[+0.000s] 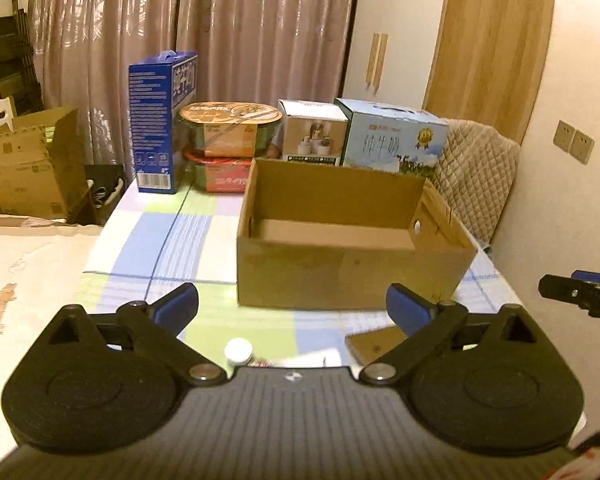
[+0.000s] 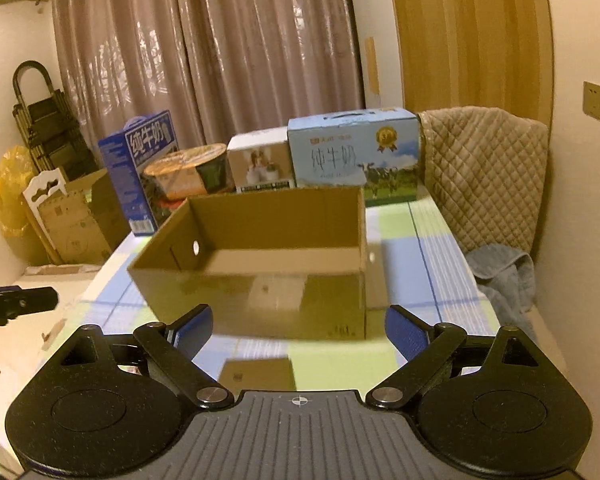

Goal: Organize rigid objects
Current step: 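Withdraw both tools from the box back toward the table items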

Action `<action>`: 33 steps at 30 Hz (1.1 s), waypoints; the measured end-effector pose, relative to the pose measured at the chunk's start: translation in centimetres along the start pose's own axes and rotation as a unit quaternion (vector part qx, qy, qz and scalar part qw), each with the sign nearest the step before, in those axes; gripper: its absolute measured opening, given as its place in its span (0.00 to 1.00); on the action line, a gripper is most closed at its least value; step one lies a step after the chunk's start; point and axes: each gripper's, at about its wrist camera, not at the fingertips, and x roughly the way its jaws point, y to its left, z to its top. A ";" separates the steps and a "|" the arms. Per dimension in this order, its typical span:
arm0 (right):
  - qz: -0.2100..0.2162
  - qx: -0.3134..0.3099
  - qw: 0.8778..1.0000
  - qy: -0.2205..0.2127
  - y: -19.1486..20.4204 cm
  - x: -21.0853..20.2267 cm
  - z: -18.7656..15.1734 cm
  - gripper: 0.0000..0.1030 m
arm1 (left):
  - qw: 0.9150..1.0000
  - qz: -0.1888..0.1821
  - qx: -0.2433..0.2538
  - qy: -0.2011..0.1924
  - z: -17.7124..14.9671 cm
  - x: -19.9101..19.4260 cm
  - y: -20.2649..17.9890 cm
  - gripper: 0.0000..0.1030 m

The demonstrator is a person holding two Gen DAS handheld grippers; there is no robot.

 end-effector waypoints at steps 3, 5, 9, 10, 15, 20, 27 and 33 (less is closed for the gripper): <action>0.002 0.008 1.000 0.007 -0.2 -1.2 -2.2 0.88 | 1.000 0.002 0.008 0.005 -1.5 -0.9 0.1 0.99; 0.001 0.015 1.000 0.013 -0.4 -1.7 -3.6 0.88 | 1.000 0.006 0.017 0.007 -2.6 -1.3 0.0 0.99; 0.000 0.019 1.000 0.023 -0.7 -2.6 -6.1 0.88 | 0.999 0.002 0.030 0.020 -4.5 -1.6 -0.2 0.99; 0.000 0.020 0.999 0.026 -0.7 -2.8 -6.7 0.88 | 0.999 0.002 0.033 0.023 -5.0 -1.7 -0.2 0.99; -0.001 0.025 0.999 0.039 -0.9 -3.2 -8.8 0.88 | 0.999 -0.006 0.037 0.033 -6.5 -1.2 -0.4 0.99; -0.008 0.010 0.999 0.052 -1.0 -2.5 -10.0 0.88 | 0.998 -0.012 0.041 0.047 -7.7 -0.2 -0.6 0.99; 0.002 -0.026 0.997 0.067 -1.4 -0.4 -10.2 0.88 | 0.996 -0.026 0.052 0.066 -9.0 2.2 -1.4 0.99; 0.023 -0.065 0.994 0.087 -2.3 2.8 -10.9 0.87 | 0.994 -0.043 0.061 0.077 -10.8 4.9 -2.3 0.99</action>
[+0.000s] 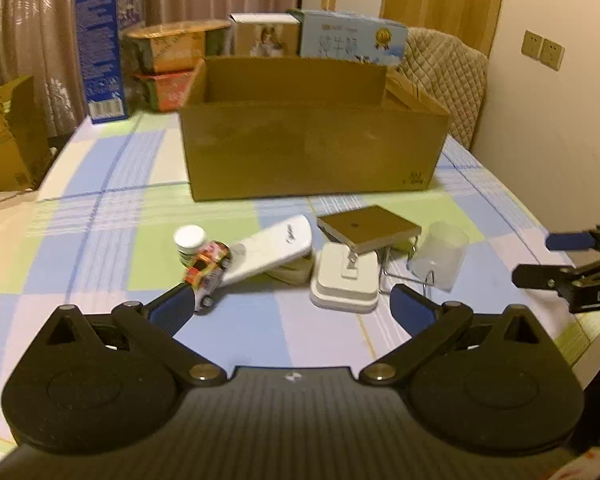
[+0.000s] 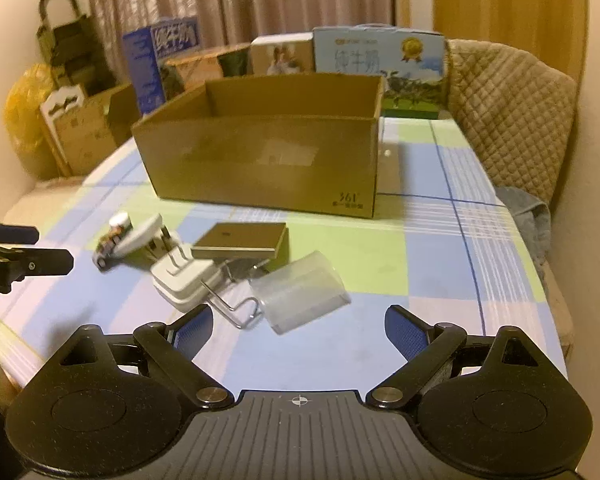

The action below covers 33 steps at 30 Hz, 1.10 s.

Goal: Organize rigid objects
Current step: 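Withdraw both tools from the box back toward the table items, then grasp the white plug adapter with the left tool while the right tool grasps the clear cup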

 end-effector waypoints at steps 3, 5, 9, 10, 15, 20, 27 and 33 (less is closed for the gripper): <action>0.009 -0.022 1.000 0.007 -0.7 1.6 -0.1 0.87 | 1.000 -0.009 0.012 0.008 -0.8 2.0 -0.7 0.97; 0.012 -0.033 0.999 0.016 -1.1 2.6 -0.1 0.87 | 1.000 -0.016 0.023 0.015 -1.2 3.2 -1.3 0.89; 0.026 -0.035 0.999 0.030 -2.5 4.9 -0.2 0.87 | 0.998 -0.028 0.045 0.026 -1.8 5.6 -2.3 0.88; 0.030 -0.033 0.998 0.034 -2.9 5.4 -0.1 0.87 | 0.998 -0.032 0.052 0.026 -1.9 6.1 -2.5 0.87; 0.052 -0.067 0.995 0.043 -3.6 7.4 0.4 0.87 | 0.997 -0.038 0.065 0.032 -1.9 8.3 -2.9 0.86; 0.071 -0.103 0.990 0.062 -3.4 9.2 0.8 0.87 | 0.997 -0.044 0.060 0.035 -1.6 9.4 -2.7 0.86; 0.074 -0.124 0.988 0.061 -2.7 10.3 1.0 0.87 | 0.997 -0.047 0.053 0.031 -1.3 10.3 -2.8 0.86; 0.073 -0.155 0.983 0.071 -1.9 10.8 0.7 0.68 | 0.997 -0.048 0.054 0.033 -1.2 10.7 -2.9 0.81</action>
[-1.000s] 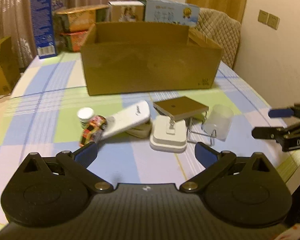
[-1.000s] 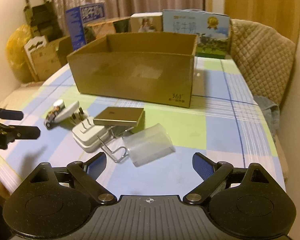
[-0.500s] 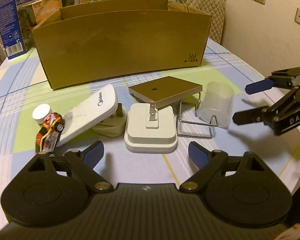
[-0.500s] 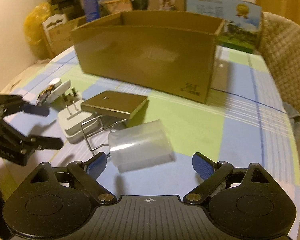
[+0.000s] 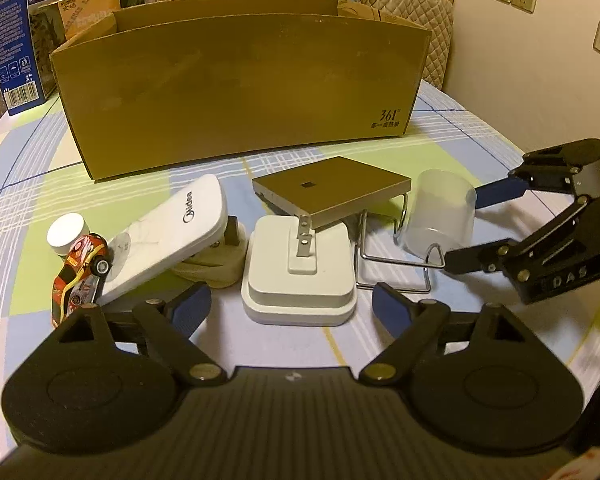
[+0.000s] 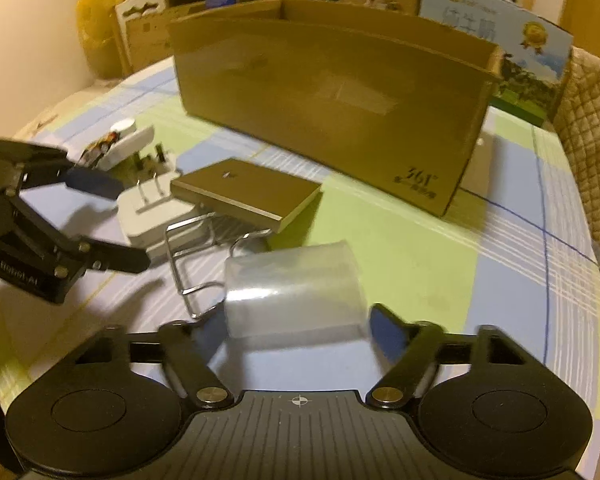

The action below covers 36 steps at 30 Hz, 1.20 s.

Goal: Organize rigid objects
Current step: 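Grasp the white plug adapter with the left tool while the right tool grasps the clear cup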

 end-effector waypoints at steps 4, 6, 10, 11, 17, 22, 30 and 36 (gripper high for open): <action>-0.001 -0.006 1.000 -0.005 0.4 -0.1 -0.1 0.67 | 1.000 -0.002 0.007 -0.001 0.0 0.2 -0.5 0.80; -0.003 0.000 1.000 -0.008 0.6 -0.3 -0.1 0.67 | 1.000 0.000 0.010 -0.002 0.0 0.3 -0.7 0.78; -0.011 0.019 1.000 -0.012 0.7 -0.8 -0.2 0.67 | 1.000 -0.002 0.006 -0.001 0.1 0.7 -0.8 0.71; -0.013 0.023 1.000 -0.011 0.7 -0.9 -0.2 0.67 | 1.000 0.000 0.007 -0.003 0.1 0.8 -0.9 0.69; -0.027 0.048 0.998 -0.012 0.5 -1.6 -0.4 0.67 | 1.000 0.014 0.008 -0.006 0.2 0.9 -0.9 0.59; -0.035 0.077 0.996 -0.018 0.0 -2.2 -0.4 0.67 | 0.999 0.028 0.011 0.011 -0.5 -0.1 -1.3 0.59; -0.037 0.125 0.991 -0.009 0.6 -3.5 -1.2 0.67 | 0.999 0.038 0.005 0.023 -3.2 -2.8 -2.5 0.59; -0.050 0.112 0.992 0.010 1.7 -3.0 -2.2 0.67 | 0.999 0.041 0.000 0.019 -3.1 -2.4 -2.5 0.65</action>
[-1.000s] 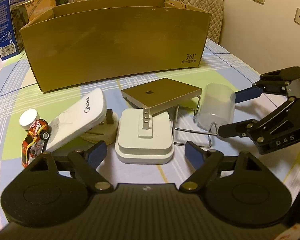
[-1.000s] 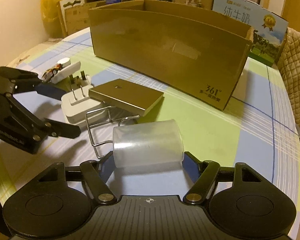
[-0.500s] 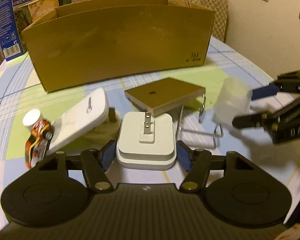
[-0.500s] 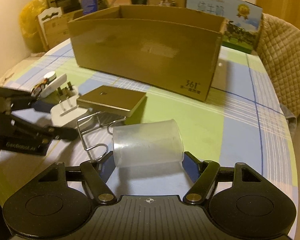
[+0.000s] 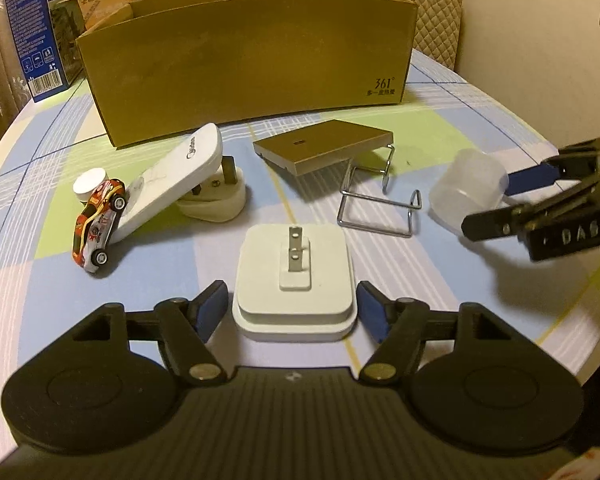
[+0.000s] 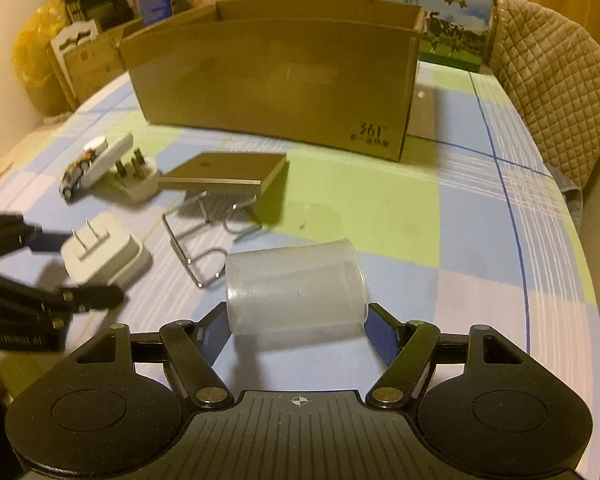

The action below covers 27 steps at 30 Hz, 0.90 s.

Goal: Organize rigid objects
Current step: 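Grasp the white plug adapter with the left tool while the right tool grasps the clear cup, then carry the white adapter into the cardboard box and release it with the left tool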

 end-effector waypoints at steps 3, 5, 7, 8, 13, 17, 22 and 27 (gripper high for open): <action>-0.001 -0.005 1.000 -0.001 0.0 0.3 0.0 0.67 | 1.000 -0.004 -0.003 -0.001 0.1 0.2 0.0 0.65; 0.004 -0.003 1.000 0.007 0.0 0.8 0.1 0.67 | 1.000 -0.005 -0.003 -0.003 0.1 0.2 0.0 0.66; 0.006 -0.006 1.000 0.008 0.2 1.1 0.1 0.67 | 1.000 -0.005 -0.006 -0.004 0.1 0.3 0.2 0.66; 0.006 -0.008 1.000 0.008 0.3 1.2 0.2 0.67 | 1.000 -0.006 -0.008 -0.004 0.2 0.3 0.2 0.66; 0.005 -0.007 1.000 0.001 0.3 1.4 0.5 0.68 | 1.000 -0.007 -0.012 -0.007 0.4 0.5 0.3 0.66; 0.004 -0.008 1.000 -0.001 0.5 1.7 0.7 0.68 | 1.000 -0.006 -0.013 -0.007 0.5 0.7 0.3 0.63; 0.004 -0.008 1.000 -0.001 0.4 1.8 0.8 0.69 | 1.000 -0.003 -0.014 -0.008 0.4 0.6 0.3 0.59; 0.004 -0.007 1.000 -0.001 0.4 2.0 0.8 0.70 | 1.000 -0.003 -0.012 -0.006 0.5 0.6 0.2 0.59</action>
